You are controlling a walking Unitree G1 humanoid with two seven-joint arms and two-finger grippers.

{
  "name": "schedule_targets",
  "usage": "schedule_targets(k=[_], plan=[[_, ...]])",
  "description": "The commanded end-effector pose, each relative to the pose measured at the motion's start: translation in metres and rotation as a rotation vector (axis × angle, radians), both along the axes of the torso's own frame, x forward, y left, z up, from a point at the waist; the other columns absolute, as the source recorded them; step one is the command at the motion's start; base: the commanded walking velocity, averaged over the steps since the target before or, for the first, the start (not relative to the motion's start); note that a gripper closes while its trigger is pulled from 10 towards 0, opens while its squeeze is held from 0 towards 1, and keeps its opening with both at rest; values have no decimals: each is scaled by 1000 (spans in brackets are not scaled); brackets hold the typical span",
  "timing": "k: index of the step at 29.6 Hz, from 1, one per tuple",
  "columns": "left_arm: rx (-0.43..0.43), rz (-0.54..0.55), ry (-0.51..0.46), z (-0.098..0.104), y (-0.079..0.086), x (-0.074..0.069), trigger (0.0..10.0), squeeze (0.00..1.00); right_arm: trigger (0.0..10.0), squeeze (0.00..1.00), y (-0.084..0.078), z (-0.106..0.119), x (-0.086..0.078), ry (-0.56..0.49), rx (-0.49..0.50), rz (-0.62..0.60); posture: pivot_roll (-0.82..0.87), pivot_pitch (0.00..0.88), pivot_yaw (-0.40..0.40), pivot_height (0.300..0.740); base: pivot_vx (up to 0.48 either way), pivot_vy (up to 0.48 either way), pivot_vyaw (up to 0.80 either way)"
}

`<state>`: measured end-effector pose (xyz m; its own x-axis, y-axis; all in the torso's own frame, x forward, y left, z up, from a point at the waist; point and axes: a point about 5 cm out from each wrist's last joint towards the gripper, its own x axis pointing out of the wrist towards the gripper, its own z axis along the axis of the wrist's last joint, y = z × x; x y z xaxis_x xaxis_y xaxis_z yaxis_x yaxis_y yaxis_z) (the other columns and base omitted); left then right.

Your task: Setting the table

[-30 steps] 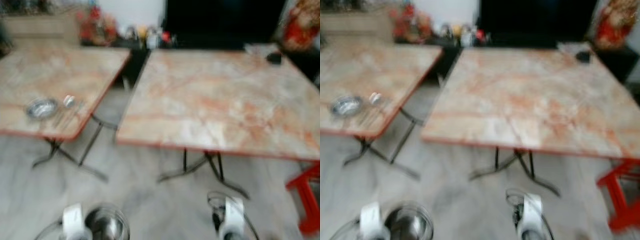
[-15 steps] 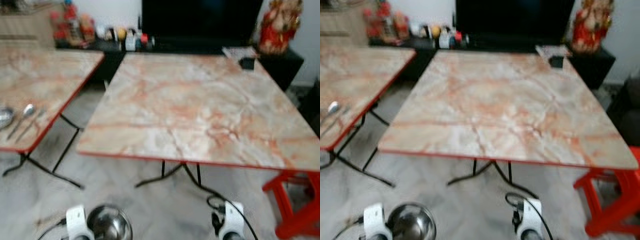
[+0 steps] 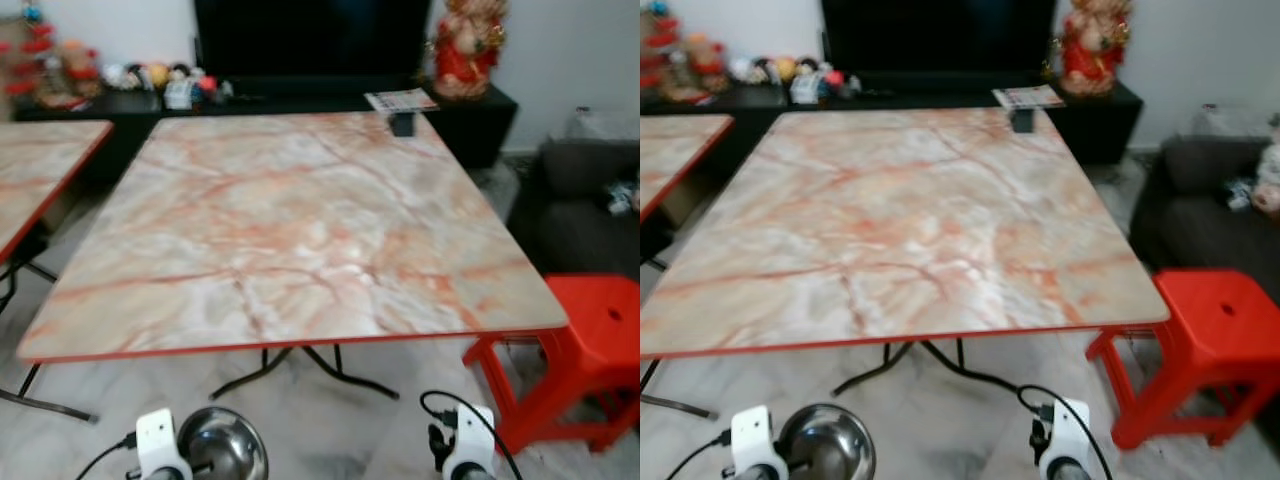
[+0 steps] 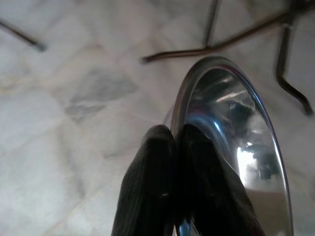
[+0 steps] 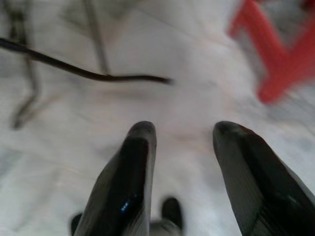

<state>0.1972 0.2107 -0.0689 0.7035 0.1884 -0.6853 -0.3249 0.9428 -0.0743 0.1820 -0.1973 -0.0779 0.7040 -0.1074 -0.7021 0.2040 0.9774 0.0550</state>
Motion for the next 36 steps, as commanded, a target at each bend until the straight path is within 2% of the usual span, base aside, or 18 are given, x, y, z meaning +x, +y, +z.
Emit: schedule_targets(k=[1,13,16,26,31,34,35,36], plan=[[12,-6,16,-1,2,-2,10000,0,10000,0,0,0,0,5,0,1,-28,0,3,740,0,0,-681],[29,53,65,-10,9,-23,10000,0,10000,0,0,-2,-4,14,-10,14,-19,0,-5,740,0,0,0],[29,55,64,-10,9,-24,10000,0,10000,0,-1,-1,-4,12,-34,34,-15,0,-4,740,0,0,267],[37,57,46,-7,12,-18,10000,0,10000,0,3,-2,-4,6,-11,26,-11,0,4,740,0,0,739],[42,59,37,-6,12,-18,10000,0,10000,0,4,-3,-4,12,-3,15,-8,0,2,740,0,0,0],[56,98,-7,-2,16,-15,10000,0,10000,0,4,-2,-4,14,-6,15,-4,0,-2,740,0,0,0],[103,194,-45,2,27,-17,10000,0,10000,0,3,-2,-4,15,-7,19,2,0,-7,740,0,0,0],[103,194,-45,2,27,-17,10000,0,10000,0,3,-2,-4,15,-7,19,2,0,-7,740,0,0,0]])
